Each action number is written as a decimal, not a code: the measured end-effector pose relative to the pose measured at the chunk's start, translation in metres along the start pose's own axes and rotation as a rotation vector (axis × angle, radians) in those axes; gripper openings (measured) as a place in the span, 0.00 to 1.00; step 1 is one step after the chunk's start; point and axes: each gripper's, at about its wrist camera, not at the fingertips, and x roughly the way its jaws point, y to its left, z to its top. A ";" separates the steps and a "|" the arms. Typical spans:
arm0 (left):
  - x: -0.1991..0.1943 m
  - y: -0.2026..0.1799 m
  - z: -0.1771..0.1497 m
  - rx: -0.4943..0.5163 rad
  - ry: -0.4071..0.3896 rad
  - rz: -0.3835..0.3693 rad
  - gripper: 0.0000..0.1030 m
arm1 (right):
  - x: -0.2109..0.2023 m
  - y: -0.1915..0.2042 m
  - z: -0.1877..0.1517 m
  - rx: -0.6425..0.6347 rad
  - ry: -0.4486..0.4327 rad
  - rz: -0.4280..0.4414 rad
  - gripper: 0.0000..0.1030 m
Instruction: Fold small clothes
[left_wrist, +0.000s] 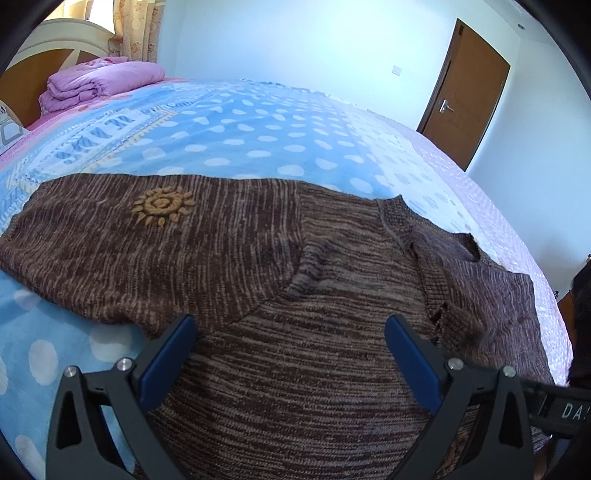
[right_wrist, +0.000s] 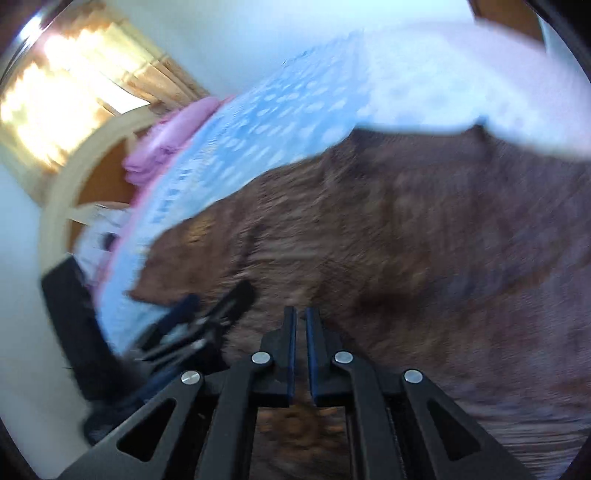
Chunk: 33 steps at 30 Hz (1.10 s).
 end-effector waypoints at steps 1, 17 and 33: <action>0.000 0.000 0.000 0.000 0.001 0.000 1.00 | -0.001 -0.005 -0.002 0.030 0.018 0.018 0.06; -0.015 -0.066 0.006 0.173 0.022 -0.043 1.00 | -0.161 -0.173 0.042 0.319 -0.319 -0.247 0.16; 0.041 -0.143 -0.008 0.282 0.122 0.014 1.00 | -0.167 -0.210 0.081 0.435 -0.298 -0.206 0.31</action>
